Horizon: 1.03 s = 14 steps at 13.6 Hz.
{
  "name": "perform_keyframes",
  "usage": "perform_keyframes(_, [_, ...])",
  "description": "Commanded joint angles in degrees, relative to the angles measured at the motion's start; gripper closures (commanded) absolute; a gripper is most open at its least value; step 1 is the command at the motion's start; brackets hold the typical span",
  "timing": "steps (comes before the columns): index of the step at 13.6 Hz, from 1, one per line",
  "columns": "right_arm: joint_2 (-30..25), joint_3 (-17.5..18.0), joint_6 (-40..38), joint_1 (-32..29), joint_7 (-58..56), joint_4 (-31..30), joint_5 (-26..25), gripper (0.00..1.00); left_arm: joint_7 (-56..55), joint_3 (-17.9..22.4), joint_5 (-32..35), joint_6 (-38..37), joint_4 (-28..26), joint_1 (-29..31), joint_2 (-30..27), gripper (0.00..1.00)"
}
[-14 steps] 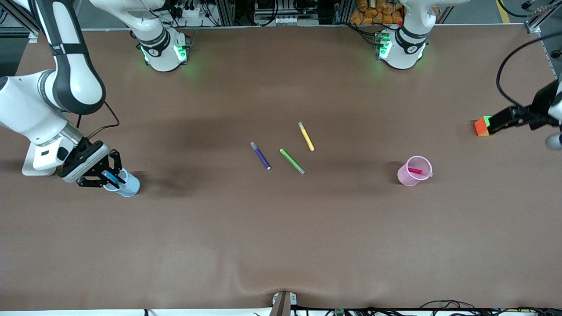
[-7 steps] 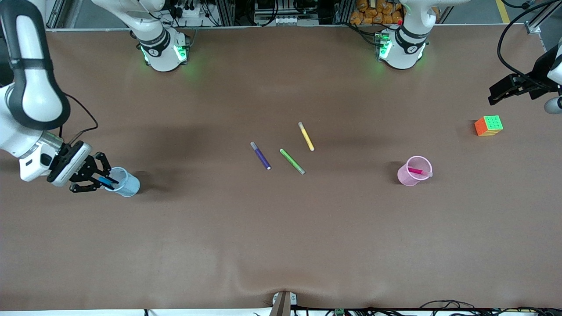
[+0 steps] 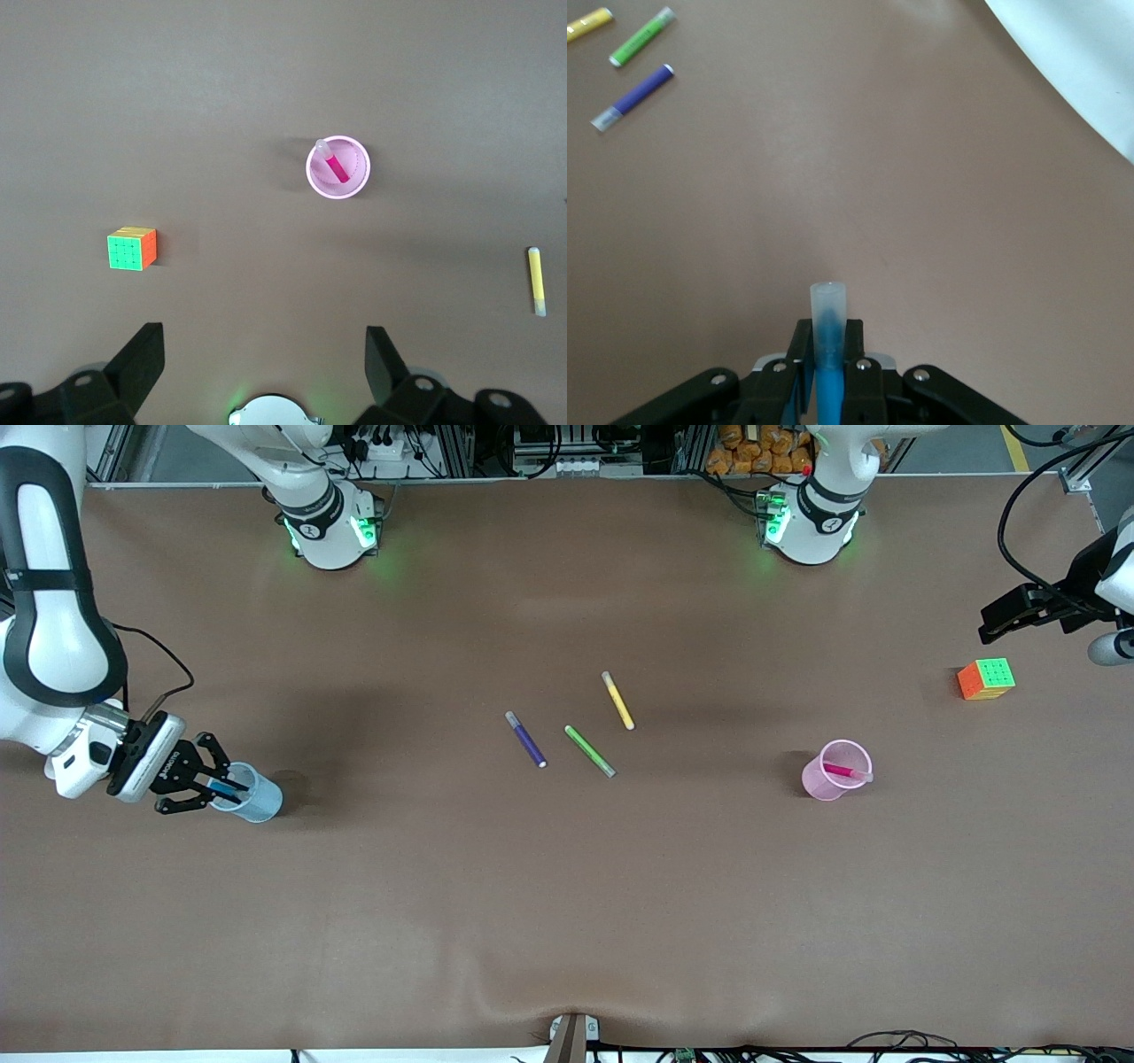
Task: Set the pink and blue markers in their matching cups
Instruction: 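Lower the blue marker into the light blue cup with the right gripper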
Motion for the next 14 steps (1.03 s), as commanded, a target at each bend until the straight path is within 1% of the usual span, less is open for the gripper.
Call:
perform_keyframes(1, [1.7,0.9,-3.1,-2.4,-3.6,1.1,3.8,1.00,1.2,0.1,-1.5,-0.1,0.4,1.0,-0.1,0.00])
perform_keyframes(4, [1.9,1.0,-4.7,-3.5,-5.4,1.1,5.5,1.00,1.2,0.1,-3.5,-0.1,0.5,1.8,-0.3,0.00])
perform_keyframes(6, [2.2,1.0,-6.1,-4.2,-6.0,1.1,7.3,1.00,1.2,0.1,-3.7,-0.2,0.3,1.8,-0.5,0.00])
perform_keyframes(8, [2.6,0.9,-6.9,-4.9,-8.8,1.1,10.2,1.00,1.1,0.1,-3.7,-0.6,0.2,1.9,-0.7,0.00])
perform_keyframes(10, [3.1,0.9,-7.6,-5.1,-11.5,1.1,12.1,1.00,1.1,0.1,-3.7,-0.7,0.3,2.2,-0.7,0.00])
perform_keyframes(14, [4.1,1.0,-9.9,-7.8,-12.0,1.1,12.7,1.00,1.1,-0.3,-3.8,-1.9,0.1,1.9,-0.9,0.00])
